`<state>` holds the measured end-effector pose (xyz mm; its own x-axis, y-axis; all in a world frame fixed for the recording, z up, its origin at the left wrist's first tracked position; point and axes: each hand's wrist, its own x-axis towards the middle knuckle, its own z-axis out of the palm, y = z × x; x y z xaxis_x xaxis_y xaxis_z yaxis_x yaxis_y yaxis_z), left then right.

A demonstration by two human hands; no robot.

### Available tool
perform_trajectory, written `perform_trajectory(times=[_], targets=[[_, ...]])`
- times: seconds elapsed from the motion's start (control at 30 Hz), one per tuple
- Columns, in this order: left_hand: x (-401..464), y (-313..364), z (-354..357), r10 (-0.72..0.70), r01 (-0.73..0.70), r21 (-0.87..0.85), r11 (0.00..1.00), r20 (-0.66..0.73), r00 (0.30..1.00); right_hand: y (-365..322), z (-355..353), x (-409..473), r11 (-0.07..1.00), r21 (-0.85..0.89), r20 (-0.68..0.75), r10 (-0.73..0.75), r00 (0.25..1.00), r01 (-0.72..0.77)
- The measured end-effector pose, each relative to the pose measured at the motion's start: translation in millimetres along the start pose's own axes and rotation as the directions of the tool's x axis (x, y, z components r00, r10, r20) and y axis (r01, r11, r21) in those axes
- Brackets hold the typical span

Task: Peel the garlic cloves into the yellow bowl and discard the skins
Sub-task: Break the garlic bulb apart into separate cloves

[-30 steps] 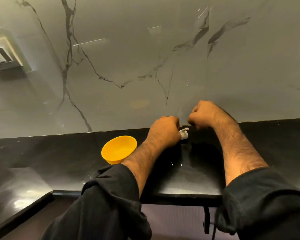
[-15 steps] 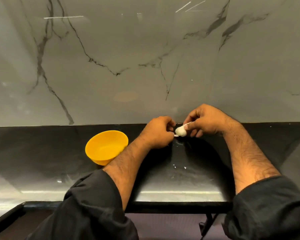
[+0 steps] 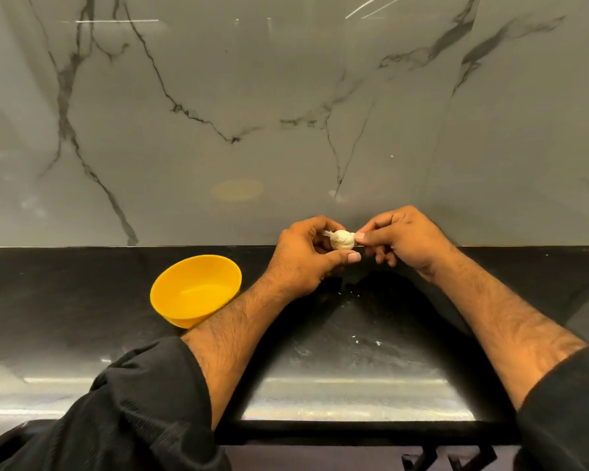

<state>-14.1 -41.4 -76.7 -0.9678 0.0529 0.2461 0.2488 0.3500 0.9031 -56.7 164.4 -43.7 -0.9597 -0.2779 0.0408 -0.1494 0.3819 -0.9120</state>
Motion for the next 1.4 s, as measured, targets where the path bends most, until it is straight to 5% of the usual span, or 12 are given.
perform_trajectory(times=[0.47, 0.97, 1.17, 1.4], targets=[[-3, -5, 10, -0.071, 0.086, -0.227, 0.970, 0.070, 0.995, 15, 3, -18, 0.997, -0.077, -0.002, -0.027, 1.000, 0.027], [-2, -12, -4, -0.009, 0.036, -0.387, 0.921, 0.072, 0.997, 21, 15, -15, 0.954, 0.280, 0.073, -0.131, 0.989, 0.106], [-1, -10, -7, -0.032, 0.050, -0.394, 0.918, 0.051, 0.998, 17, 18, -16, 0.955, 0.141, 0.011, -0.267, 0.964, 0.263], [-8, 0, -10, -0.106, 0.128, -0.443, 0.887, 0.075, 0.992, 17, 27, -18, 0.963, 0.161, -0.011, -0.217, 0.976, 0.216]])
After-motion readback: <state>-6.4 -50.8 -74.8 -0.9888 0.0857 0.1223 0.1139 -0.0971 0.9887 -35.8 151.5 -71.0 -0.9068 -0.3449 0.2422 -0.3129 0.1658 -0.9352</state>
